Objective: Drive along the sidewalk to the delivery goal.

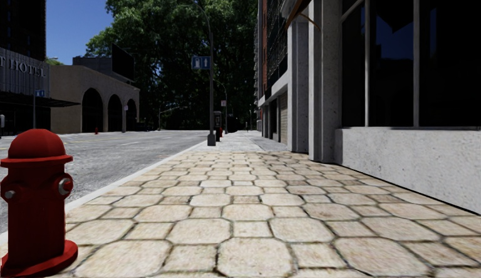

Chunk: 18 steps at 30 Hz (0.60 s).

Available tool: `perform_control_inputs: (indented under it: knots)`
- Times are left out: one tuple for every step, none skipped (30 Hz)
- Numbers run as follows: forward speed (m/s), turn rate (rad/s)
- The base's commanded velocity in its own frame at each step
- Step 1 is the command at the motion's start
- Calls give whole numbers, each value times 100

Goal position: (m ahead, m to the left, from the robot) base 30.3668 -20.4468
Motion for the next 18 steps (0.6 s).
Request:
perform_control_inputs:
  knots:
    - [197, 0]
    - [197, 0]
    - [197, 0]
    - [197, 0]
    - [197, 0]
    - [197, 0]
    - [197, 0]
    - [197, 0]
    - [197, 0]
    - [197, 0]
    - [197, 0]
    - [197, 0]
    - [197, 0]
    - [197, 0]
    - [197, 0]
    - [197, 0]
    - [197, 0]
    - [197, 0]
